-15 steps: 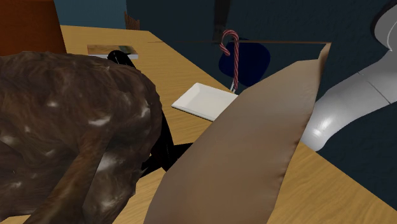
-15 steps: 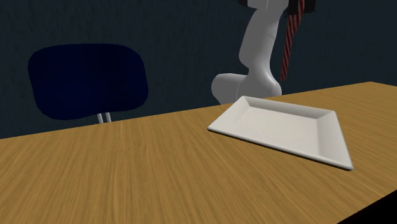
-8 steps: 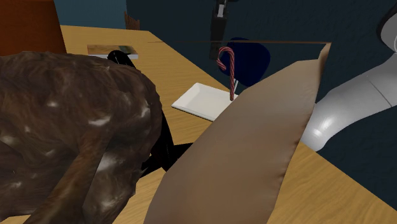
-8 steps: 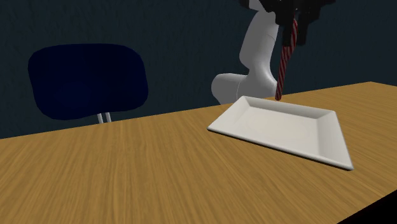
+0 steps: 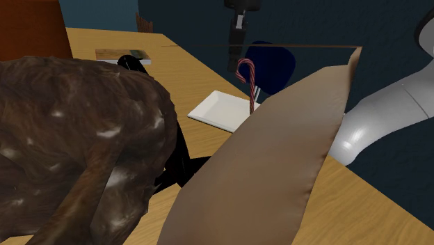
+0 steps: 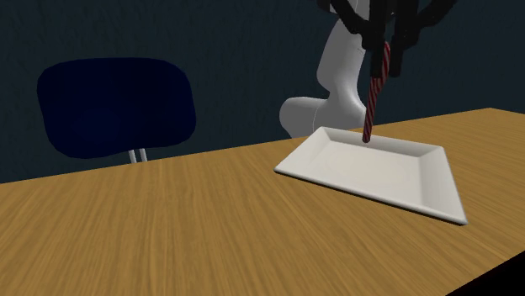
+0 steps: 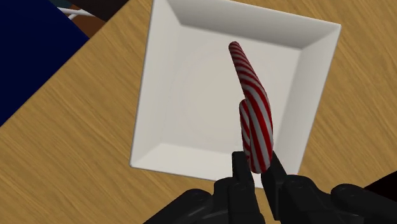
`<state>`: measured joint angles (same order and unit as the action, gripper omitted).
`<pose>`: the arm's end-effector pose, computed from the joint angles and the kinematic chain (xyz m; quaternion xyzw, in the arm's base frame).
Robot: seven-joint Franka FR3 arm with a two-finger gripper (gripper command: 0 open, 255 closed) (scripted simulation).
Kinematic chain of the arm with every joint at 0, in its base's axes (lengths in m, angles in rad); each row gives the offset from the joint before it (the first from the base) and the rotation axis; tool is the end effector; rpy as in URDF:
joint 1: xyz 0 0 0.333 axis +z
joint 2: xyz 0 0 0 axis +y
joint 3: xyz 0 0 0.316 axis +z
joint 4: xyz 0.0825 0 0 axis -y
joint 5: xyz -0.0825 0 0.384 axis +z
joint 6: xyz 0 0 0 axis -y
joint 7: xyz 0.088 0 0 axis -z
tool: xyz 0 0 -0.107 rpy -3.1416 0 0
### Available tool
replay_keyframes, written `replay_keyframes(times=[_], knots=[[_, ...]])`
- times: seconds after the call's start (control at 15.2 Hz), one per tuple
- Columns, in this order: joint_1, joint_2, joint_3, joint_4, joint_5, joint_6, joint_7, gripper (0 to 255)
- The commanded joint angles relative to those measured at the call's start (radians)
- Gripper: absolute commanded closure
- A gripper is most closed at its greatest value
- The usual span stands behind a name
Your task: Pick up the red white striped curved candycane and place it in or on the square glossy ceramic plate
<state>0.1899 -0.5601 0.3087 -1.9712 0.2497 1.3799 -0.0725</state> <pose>0.2860 0.2336 0.6641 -0.9595 -0.2773 0.0352 0.0361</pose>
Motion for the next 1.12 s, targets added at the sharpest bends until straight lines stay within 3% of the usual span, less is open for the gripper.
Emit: replay_keyframes(times=[0.0,0.07,0.13,0.46,0.73,1.06], knots=[[0.0,0.0,0.0,0.0,0.0,0.0,0.0,255],[0.0,0.0,0.0,0.0,0.0,0.0,0.0,255],[0.0,0.0,0.0,0.0,0.0,0.0,0.0,0],[0.0,0.0,0.0,0.0,0.0,0.0,0.0,0],[-0.01,0.069,-0.009,0.186,-0.017,-0.118,0.017,0],[-0.01,0.069,-0.009,0.186,-0.017,-0.118,0.017,0]])
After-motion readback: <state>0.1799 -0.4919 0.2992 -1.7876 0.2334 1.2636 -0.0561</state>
